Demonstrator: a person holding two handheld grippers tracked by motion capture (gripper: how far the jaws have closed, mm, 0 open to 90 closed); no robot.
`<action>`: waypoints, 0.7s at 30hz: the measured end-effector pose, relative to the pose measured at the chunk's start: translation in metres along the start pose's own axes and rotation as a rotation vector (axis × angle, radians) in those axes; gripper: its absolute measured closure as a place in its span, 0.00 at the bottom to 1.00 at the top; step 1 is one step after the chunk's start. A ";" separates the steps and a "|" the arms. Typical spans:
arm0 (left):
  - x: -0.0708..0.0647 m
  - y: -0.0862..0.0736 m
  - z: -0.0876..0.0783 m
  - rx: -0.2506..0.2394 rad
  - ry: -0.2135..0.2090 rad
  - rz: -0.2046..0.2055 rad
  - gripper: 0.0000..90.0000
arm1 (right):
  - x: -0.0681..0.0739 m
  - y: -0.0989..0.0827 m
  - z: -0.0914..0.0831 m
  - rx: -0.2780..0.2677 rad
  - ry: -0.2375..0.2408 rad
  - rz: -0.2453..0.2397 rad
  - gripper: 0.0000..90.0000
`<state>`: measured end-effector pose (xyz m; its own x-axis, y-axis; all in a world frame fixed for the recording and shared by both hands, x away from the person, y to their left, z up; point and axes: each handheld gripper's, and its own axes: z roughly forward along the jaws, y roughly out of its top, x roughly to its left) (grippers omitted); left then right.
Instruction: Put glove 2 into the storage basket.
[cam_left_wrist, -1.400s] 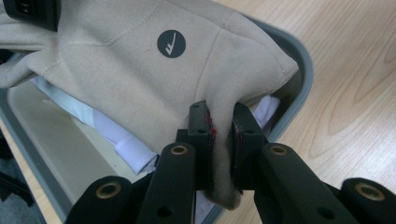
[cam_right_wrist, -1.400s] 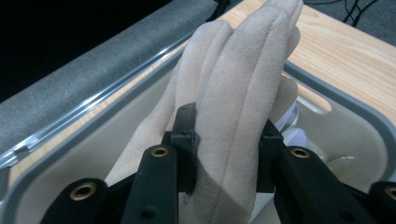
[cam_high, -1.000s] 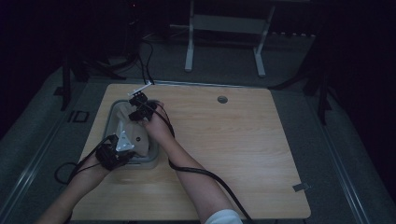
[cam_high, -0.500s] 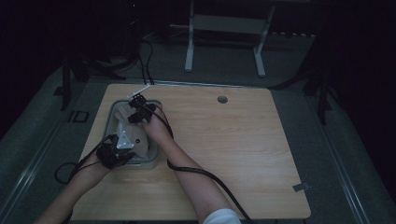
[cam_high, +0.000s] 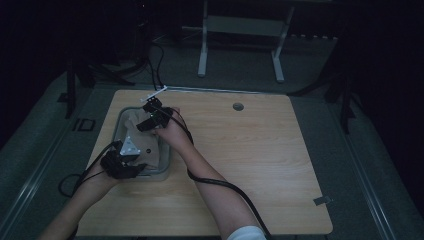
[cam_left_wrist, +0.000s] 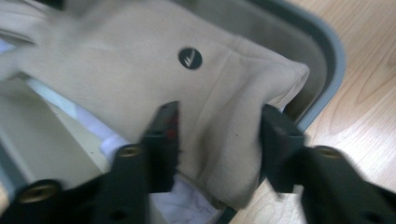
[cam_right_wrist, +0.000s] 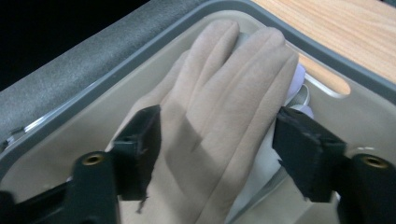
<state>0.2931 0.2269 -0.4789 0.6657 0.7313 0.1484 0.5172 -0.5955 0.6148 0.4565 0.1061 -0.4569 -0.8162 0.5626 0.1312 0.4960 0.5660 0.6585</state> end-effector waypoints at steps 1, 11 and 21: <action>0.000 0.001 -0.003 -0.003 -0.010 -0.002 0.49 | 0.000 0.000 -0.003 -0.004 0.008 0.003 0.32; -0.012 0.008 -0.015 -0.098 0.009 -0.035 0.16 | -0.005 -0.010 -0.030 -0.030 0.049 -0.032 0.22; -0.022 0.016 -0.006 -0.171 -0.010 -0.047 0.16 | -0.006 -0.031 -0.042 -0.042 0.064 -0.083 0.19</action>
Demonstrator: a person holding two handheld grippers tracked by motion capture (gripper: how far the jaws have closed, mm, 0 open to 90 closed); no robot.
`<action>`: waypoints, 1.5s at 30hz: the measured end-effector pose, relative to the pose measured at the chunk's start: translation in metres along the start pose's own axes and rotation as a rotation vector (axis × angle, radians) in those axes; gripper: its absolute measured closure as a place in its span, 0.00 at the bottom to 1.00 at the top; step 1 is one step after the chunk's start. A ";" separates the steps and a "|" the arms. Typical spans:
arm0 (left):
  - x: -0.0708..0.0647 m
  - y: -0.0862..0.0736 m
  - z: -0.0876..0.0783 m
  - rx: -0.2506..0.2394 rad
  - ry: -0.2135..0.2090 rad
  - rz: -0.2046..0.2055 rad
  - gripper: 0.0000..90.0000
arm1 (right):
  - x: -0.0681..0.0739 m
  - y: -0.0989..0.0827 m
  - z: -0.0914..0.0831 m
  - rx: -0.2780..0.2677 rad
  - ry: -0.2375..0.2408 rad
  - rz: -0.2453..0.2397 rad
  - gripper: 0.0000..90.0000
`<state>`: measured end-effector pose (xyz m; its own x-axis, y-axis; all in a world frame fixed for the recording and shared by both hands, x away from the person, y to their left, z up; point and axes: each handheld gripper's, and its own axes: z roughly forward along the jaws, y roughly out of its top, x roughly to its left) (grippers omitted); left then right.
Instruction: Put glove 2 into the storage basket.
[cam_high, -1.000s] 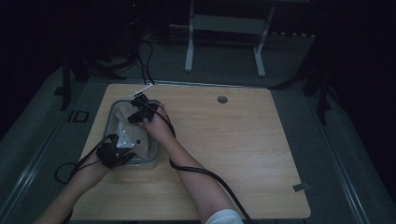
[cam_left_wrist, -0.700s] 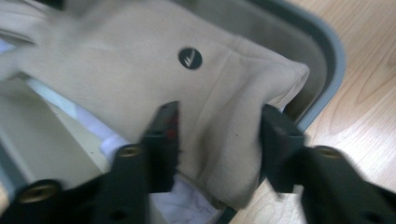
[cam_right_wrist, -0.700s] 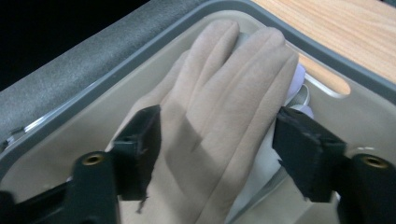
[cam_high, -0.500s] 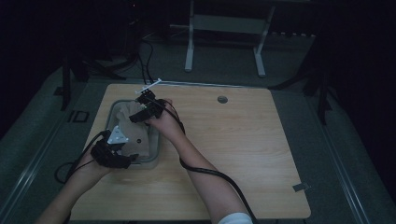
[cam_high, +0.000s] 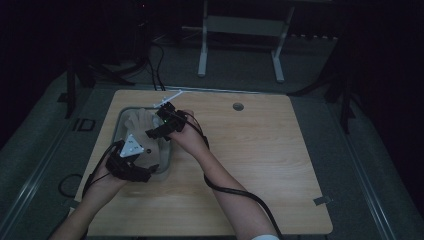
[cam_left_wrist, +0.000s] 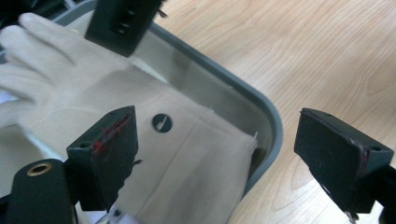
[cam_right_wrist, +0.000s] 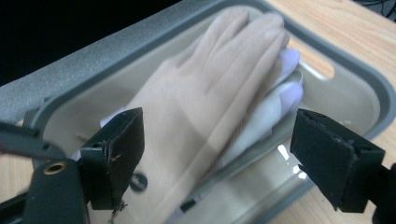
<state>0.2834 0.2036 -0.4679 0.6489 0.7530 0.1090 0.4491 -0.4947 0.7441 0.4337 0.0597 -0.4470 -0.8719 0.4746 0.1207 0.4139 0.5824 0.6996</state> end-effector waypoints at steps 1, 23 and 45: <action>-0.001 0.001 0.001 0.001 -0.001 0.003 0.16 | -0.001 -0.004 -0.002 0.000 -0.003 -0.003 0.19; -0.032 0.019 0.027 -0.020 -0.091 0.048 0.16 | -0.027 -0.059 -0.059 -0.038 -0.053 0.022 0.19; -0.081 0.031 0.066 -0.039 -0.263 0.128 0.16 | -0.049 -0.139 -0.096 -0.032 -0.097 0.076 0.19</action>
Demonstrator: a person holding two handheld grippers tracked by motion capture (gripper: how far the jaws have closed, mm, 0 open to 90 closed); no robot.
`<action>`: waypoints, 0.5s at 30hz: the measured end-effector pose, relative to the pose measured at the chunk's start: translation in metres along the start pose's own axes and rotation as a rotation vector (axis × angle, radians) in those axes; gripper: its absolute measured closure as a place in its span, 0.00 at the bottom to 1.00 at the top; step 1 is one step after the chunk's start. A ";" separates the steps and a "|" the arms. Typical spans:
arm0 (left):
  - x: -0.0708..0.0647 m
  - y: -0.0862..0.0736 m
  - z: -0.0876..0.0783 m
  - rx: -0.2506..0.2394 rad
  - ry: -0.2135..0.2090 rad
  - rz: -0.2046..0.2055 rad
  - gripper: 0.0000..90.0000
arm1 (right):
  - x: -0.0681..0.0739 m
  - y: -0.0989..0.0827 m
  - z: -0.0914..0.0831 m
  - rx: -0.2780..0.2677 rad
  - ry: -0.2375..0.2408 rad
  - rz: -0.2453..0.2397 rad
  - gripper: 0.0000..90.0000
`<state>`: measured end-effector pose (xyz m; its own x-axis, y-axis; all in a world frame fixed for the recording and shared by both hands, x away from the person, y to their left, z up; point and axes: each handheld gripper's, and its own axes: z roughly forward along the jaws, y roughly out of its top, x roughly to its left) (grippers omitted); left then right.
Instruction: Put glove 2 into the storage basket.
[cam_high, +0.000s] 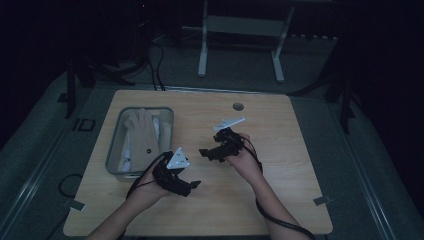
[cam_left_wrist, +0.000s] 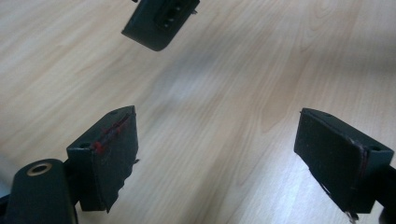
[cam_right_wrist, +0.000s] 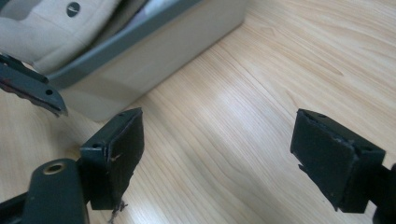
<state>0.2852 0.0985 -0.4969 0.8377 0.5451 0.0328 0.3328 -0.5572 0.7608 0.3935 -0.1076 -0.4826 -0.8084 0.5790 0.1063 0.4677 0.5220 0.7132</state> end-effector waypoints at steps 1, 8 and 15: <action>-0.002 0.000 0.003 0.006 -0.002 0.007 0.16 | -0.001 -0.002 -0.001 -0.001 -0.001 0.003 0.19; -0.011 -0.001 0.020 0.028 -0.041 0.029 0.16 | -0.005 -0.023 -0.002 0.007 0.007 0.016 0.20; -0.016 -0.007 0.034 0.042 -0.068 0.031 0.16 | -0.008 -0.042 -0.002 -0.006 0.017 0.015 0.20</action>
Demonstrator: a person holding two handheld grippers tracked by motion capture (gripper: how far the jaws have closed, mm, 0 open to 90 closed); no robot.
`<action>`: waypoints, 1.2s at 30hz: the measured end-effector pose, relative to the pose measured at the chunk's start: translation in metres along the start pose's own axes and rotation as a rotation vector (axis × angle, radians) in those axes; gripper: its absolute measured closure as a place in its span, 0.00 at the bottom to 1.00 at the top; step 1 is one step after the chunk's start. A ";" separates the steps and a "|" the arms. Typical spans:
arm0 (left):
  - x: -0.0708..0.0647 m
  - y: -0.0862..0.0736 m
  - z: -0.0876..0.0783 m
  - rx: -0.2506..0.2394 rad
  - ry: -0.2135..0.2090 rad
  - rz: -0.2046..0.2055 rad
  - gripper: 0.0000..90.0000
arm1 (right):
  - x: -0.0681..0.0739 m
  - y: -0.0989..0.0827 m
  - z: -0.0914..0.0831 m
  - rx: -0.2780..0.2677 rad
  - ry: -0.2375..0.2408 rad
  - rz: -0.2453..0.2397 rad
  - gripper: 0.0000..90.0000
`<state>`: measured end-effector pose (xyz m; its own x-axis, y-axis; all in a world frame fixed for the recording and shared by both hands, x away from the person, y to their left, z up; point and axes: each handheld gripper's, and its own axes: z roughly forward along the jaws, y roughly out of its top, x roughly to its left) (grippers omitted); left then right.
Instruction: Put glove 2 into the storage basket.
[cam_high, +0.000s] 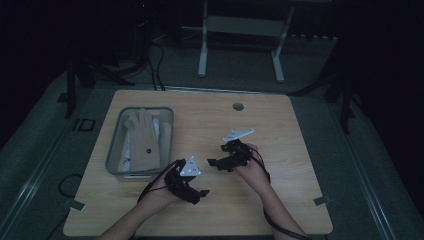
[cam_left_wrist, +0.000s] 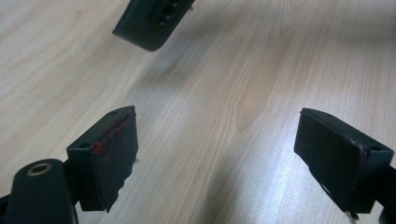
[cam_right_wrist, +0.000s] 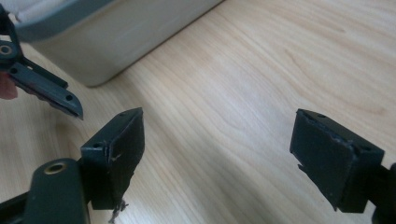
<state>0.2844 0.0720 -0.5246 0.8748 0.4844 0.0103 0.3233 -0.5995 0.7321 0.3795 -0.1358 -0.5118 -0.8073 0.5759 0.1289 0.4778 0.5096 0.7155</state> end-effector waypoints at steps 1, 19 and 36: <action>0.000 -0.001 0.001 0.001 -0.005 -0.001 0.16 | -0.001 -0.003 0.000 -0.002 0.000 0.007 0.20; -0.009 -0.015 0.022 -0.009 -0.078 0.009 0.16 | -0.005 -0.038 0.003 -0.005 0.025 -0.002 0.20; -0.012 -0.024 0.033 -0.016 -0.086 0.006 0.16 | -0.005 -0.055 0.010 -0.004 0.013 -0.030 0.18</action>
<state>0.2780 0.0601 -0.5649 0.9045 0.4243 -0.0432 0.3129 -0.5914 0.7432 0.3609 -0.1607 -0.5587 -0.8256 0.5521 0.1163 0.4521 0.5242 0.7216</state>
